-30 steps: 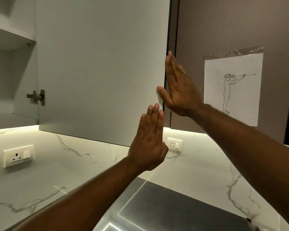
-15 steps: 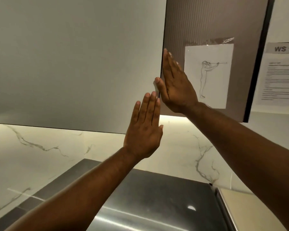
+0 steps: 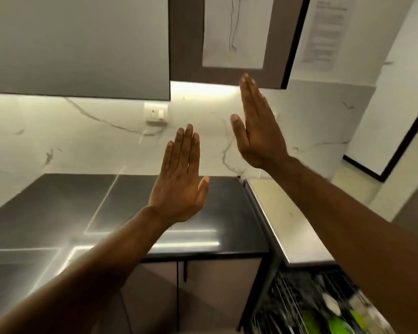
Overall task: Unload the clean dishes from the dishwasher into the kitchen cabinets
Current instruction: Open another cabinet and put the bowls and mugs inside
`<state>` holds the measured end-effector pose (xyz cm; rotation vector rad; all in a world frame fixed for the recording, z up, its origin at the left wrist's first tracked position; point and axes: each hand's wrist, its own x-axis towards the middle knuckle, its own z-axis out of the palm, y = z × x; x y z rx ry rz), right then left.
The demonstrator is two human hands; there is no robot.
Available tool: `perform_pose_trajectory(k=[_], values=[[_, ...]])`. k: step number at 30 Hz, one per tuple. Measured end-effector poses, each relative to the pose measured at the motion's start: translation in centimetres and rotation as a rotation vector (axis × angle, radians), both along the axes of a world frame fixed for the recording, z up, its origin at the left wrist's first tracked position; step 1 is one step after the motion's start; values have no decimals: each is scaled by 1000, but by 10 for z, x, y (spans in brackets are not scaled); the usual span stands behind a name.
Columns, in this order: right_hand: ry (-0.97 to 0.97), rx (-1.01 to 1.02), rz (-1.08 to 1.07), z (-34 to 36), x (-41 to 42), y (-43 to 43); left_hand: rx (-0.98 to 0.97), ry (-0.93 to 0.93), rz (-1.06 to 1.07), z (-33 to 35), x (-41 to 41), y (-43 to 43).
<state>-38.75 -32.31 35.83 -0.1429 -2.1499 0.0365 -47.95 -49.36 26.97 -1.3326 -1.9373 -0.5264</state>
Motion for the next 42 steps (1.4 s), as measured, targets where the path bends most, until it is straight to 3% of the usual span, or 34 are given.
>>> perform_pose_trajectory(k=[11,23,34,42], values=[[-159,-387,-236,-204,129,49,-290,-293,-217,-135,76,65],[-379,-816,-546,-407,309,82,-712,-416,-351,-268,204,153],[-539,-1100,-737,-483,430,87,-977,-467,-475,-327,304,233],[-506,-1219,-886,-514,468,96,-1099,-422,-596,-366,345,286]])
